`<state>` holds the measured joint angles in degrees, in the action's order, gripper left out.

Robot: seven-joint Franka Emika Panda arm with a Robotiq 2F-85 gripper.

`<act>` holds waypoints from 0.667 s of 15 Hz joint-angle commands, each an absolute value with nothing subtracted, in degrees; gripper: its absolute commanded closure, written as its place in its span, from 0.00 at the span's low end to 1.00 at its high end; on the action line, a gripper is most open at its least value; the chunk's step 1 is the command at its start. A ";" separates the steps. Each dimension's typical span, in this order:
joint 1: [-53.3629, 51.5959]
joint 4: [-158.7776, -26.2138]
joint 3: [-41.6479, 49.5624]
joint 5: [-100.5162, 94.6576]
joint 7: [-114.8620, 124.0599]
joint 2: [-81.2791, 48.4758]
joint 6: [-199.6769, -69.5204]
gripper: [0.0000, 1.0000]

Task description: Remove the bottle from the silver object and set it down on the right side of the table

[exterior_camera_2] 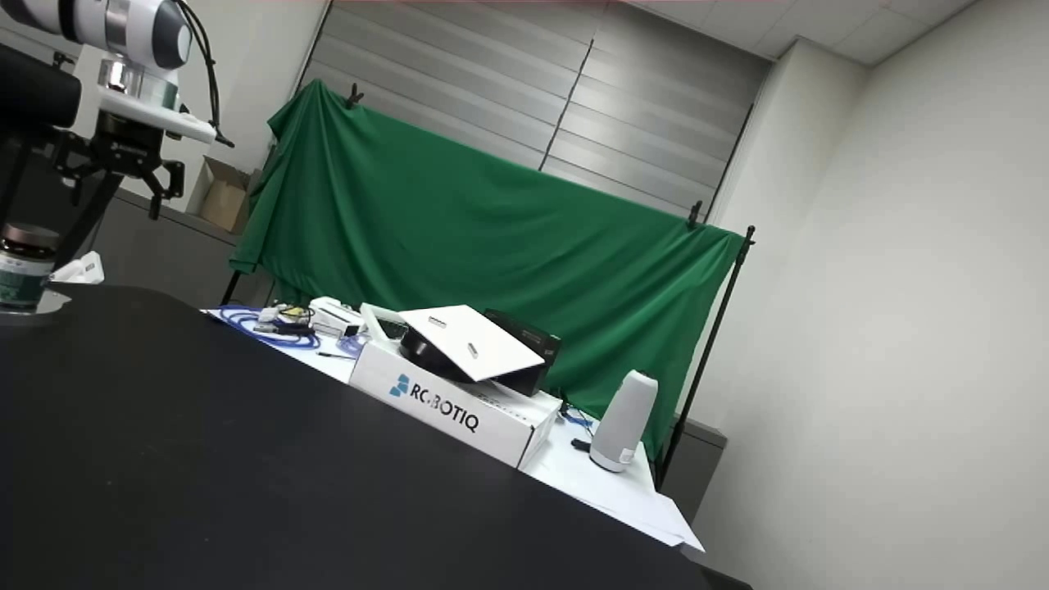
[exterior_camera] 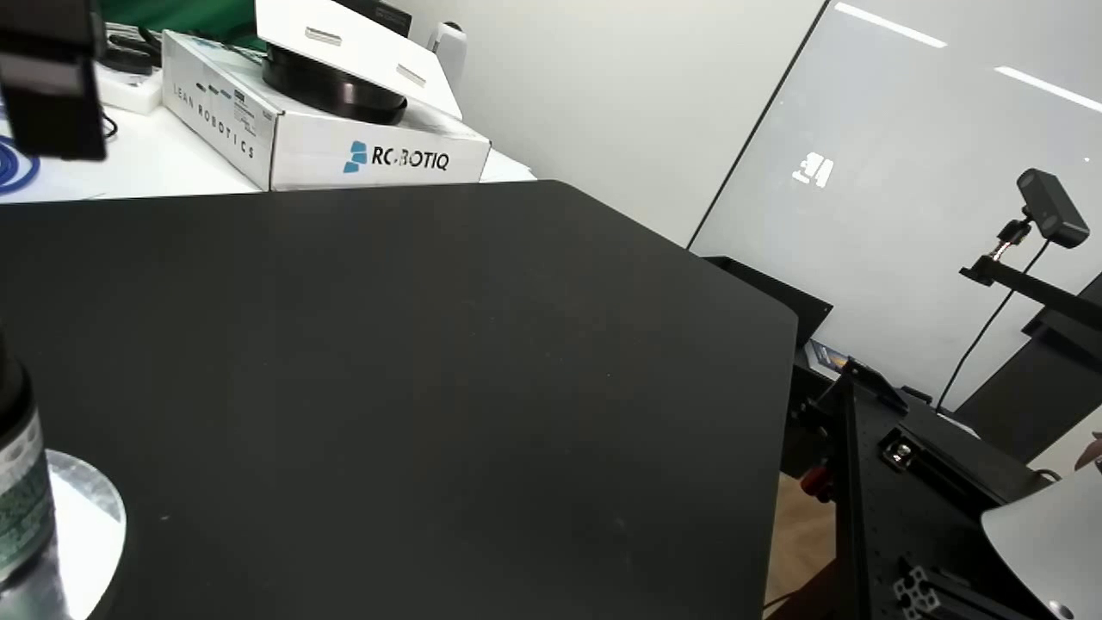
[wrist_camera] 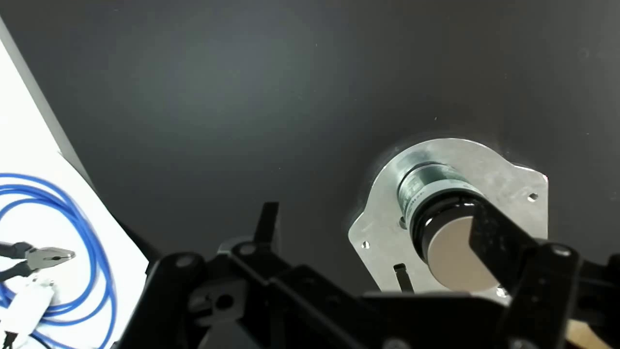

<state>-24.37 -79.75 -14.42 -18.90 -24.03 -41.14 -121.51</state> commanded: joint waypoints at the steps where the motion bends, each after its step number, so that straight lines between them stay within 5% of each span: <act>1: -26.49 -71.37 -13.82 -18.04 -21.85 -47.15 -117.00 0.00; 10: -29.57 -62.23 -14.66 -14.40 -21.58 -52.76 -109.24 0.00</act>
